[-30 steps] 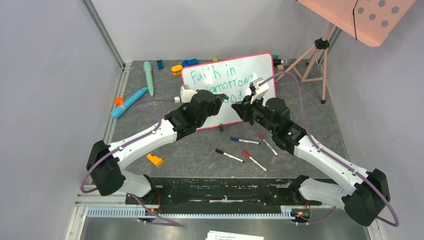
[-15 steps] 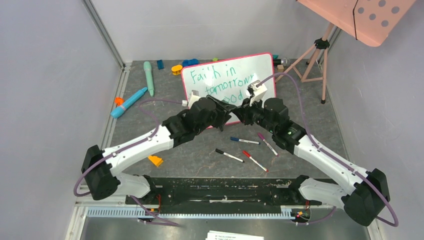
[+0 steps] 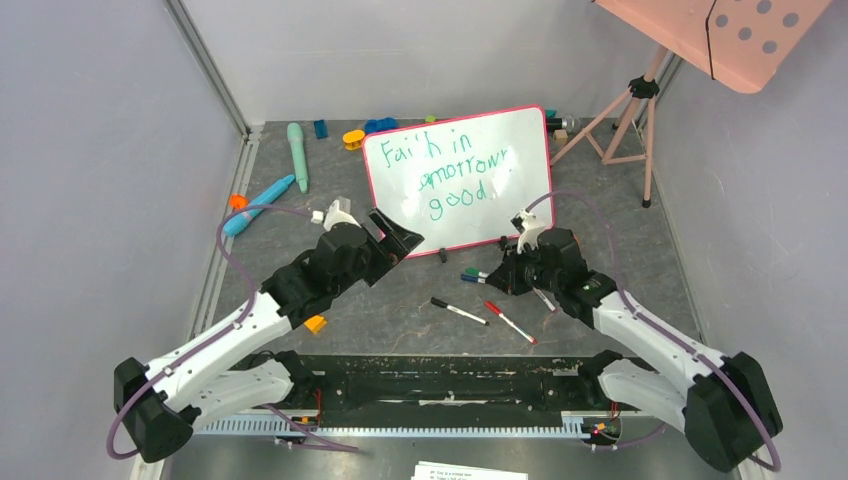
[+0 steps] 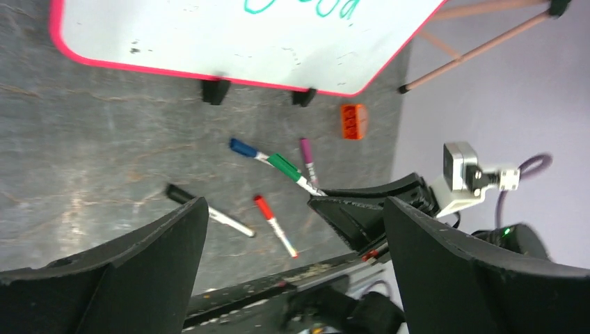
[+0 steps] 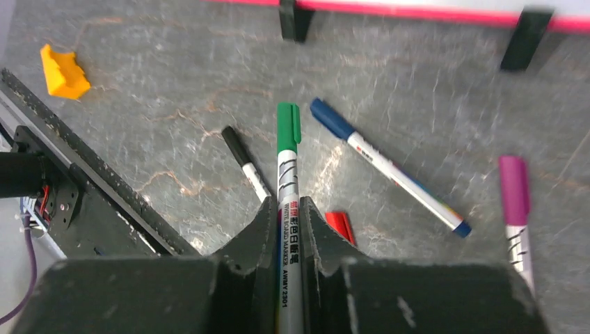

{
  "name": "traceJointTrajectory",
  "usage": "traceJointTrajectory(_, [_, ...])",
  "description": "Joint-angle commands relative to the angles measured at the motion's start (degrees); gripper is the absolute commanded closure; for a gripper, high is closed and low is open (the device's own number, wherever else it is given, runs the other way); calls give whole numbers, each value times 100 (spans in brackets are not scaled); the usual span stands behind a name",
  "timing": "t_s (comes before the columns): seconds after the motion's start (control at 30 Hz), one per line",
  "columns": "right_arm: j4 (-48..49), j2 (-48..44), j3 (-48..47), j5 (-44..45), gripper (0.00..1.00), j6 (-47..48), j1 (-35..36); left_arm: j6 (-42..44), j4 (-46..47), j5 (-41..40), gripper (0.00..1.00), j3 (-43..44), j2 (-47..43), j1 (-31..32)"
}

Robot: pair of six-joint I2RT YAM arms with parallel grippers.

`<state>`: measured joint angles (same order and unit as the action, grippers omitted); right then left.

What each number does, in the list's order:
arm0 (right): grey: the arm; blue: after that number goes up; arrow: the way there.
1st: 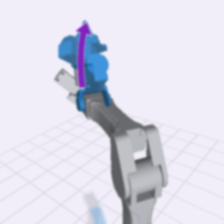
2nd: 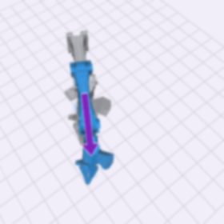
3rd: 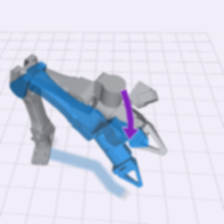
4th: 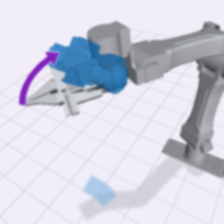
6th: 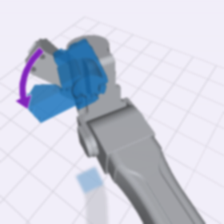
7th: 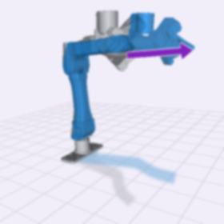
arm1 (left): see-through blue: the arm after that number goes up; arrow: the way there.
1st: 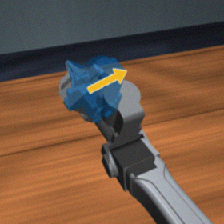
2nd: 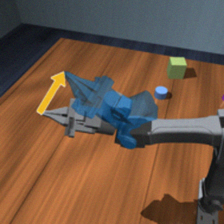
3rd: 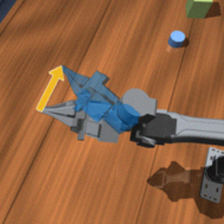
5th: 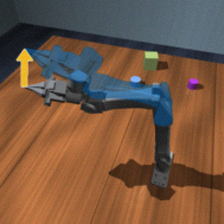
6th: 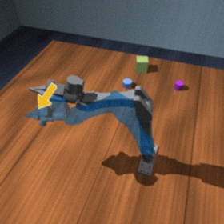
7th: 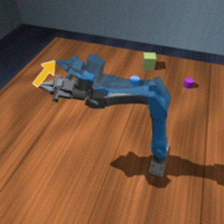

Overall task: Write a sentence on the whiteboard
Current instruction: Place the whiteboard marker at the center of the board.

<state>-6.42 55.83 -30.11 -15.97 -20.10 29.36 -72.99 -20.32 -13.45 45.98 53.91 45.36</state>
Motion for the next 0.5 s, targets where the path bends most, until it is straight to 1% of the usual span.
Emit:
traceJointTrajectory(0.0, [254,544,26,-482,100,-421,-74,1648,-200,59,0,-51,-24,-19])
traceJointTrajectory(0.17, [560,1375,-290,-766,99,-582,-123,2551,-454,-172,0,-26,-75,-27])
traceJointTrajectory(0.3, [788,1757,-381,-642,91,-675,-154,3118,-519,-203,0,-109,-151,-54])
traceJointTrajectory(0.43, [1081,1958,-338,-501,89,-786,-206,3387,-748,-272,0,-152,-285,-98])
traceJointTrajectory(0.47, [1128,1979,-342,-450,86,-809,-214,3452,-754,-285,0,-184,-350,-107])
